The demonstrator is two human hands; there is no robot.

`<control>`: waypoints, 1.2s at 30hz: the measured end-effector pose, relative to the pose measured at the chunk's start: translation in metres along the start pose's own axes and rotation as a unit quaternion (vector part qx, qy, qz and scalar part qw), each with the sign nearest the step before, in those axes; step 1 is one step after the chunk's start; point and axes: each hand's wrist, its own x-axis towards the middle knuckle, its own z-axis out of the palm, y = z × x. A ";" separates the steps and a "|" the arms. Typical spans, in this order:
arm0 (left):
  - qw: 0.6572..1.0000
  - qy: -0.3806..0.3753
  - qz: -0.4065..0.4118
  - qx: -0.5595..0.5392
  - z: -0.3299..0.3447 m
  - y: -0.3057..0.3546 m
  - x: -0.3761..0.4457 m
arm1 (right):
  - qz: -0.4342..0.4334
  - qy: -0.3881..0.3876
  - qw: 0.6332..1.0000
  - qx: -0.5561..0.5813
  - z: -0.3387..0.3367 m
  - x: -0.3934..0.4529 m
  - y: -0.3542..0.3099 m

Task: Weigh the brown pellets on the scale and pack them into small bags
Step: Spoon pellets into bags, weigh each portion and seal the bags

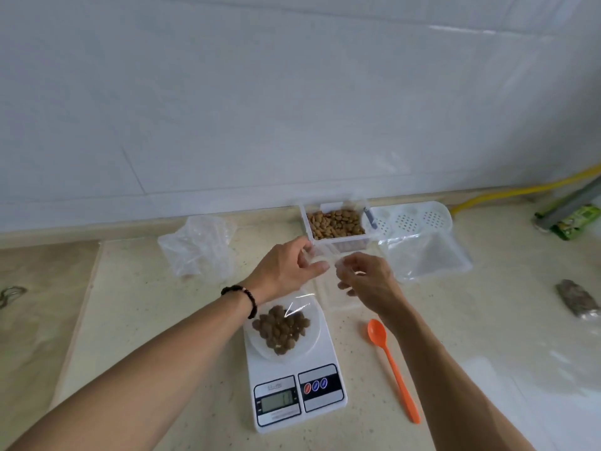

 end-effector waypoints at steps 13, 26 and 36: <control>0.979 0.085 0.039 -0.179 -0.038 0.115 -0.020 | -0.042 -0.055 0.935 0.349 -0.076 -0.037 -0.069; 0.978 0.085 0.082 -0.171 0.005 0.253 -0.021 | -0.128 0.023 0.963 0.237 -0.211 -0.075 -0.083; 0.968 0.149 0.129 -0.155 0.042 0.320 -0.023 | -0.189 0.063 0.960 0.198 -0.275 -0.090 -0.080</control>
